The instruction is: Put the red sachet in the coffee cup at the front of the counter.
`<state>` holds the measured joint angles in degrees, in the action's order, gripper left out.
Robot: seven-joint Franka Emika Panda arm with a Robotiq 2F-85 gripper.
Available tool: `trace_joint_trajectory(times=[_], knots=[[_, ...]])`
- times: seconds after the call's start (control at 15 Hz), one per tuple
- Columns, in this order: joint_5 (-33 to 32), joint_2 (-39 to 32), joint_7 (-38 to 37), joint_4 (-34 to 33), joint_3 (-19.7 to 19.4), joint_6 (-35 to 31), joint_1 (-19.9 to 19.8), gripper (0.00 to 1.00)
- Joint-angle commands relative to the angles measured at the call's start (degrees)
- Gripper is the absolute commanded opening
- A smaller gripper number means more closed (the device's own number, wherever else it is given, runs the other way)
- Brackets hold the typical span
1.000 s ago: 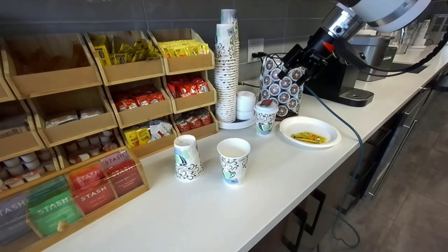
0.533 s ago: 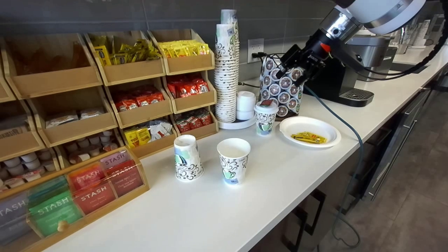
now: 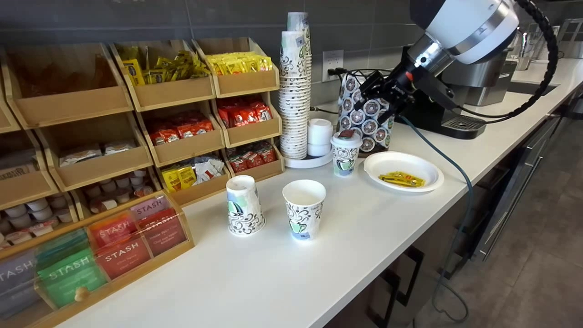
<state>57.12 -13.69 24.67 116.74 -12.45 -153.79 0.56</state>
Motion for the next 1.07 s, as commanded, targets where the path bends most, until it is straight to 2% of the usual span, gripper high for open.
trace_joint_trajectory(times=[0.0, 0.33, 0.4, 0.67, 1.0], knots=[[5.55, -5.31, 1.41, -4.57, 0.84, 1.54, -1.93, 1.00], [9.38, -10.35, -0.18, -7.77, 1.34, 0.64, -2.43, 0.98], [10.36, -11.19, -0.37, -8.59, 1.50, 0.21, -2.43, 0.90], [15.27, -13.56, 0.16, -11.75, 1.93, -1.16, -2.50, 0.87], [18.80, -15.45, 0.00, -14.23, 1.55, -1.80, -2.01, 0.67]])
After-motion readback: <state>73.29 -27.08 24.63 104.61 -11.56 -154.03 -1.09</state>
